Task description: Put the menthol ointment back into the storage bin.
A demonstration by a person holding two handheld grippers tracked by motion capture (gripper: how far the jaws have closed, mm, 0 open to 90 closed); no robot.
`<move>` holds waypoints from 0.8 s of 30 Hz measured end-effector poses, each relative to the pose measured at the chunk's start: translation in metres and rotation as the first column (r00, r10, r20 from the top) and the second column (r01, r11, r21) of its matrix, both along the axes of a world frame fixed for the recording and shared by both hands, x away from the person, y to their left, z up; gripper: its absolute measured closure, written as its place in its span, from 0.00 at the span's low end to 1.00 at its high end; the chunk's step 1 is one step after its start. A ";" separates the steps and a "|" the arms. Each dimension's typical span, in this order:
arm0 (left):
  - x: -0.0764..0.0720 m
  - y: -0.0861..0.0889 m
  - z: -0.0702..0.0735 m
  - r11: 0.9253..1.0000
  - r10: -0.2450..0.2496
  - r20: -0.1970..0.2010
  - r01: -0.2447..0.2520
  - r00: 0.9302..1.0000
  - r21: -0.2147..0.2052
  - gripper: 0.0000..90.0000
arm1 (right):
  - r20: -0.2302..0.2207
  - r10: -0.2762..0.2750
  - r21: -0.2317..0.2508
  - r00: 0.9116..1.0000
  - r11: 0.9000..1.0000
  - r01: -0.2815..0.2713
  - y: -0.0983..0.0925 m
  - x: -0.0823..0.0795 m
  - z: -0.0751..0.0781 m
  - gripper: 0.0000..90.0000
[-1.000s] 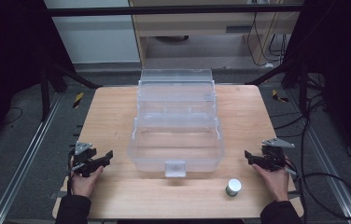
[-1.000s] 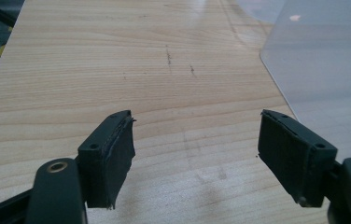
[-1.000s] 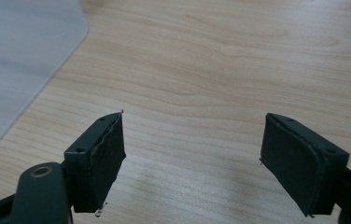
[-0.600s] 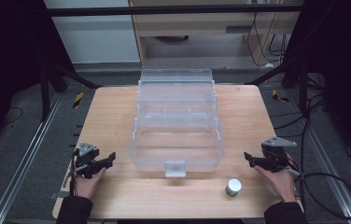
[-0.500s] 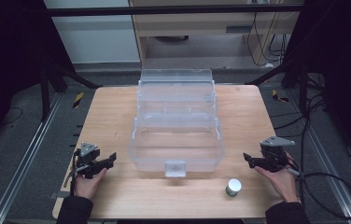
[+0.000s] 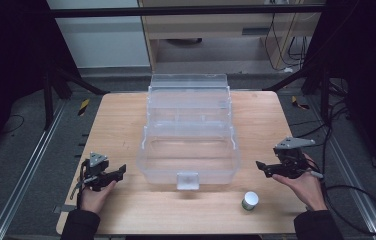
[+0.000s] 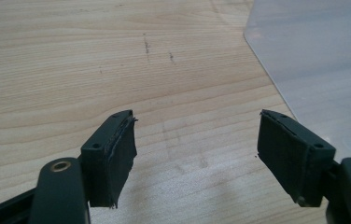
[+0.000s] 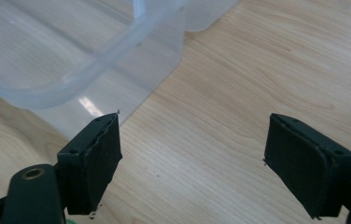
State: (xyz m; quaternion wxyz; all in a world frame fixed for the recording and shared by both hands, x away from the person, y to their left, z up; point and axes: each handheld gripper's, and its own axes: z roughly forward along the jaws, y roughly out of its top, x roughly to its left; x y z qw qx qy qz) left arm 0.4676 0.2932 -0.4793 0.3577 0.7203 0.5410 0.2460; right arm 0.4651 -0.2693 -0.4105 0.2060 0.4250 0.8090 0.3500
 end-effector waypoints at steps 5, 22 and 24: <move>-0.001 0.000 0.001 1.000 -0.001 0.004 0.001 1.000 0.010 0.31 | -0.032 0.051 -0.017 0.998 0.999 -0.052 0.006 0.000 0.011 0.20; -0.001 0.001 0.002 1.000 0.011 0.001 -0.011 1.000 0.011 0.31 | -0.149 0.237 -0.099 0.960 0.962 -0.253 0.021 -0.006 0.028 0.23; -0.001 0.002 0.002 1.000 0.010 0.000 -0.010 1.000 0.009 0.31 | -0.156 0.254 -0.105 0.955 0.957 -0.272 0.023 -0.007 0.029 0.23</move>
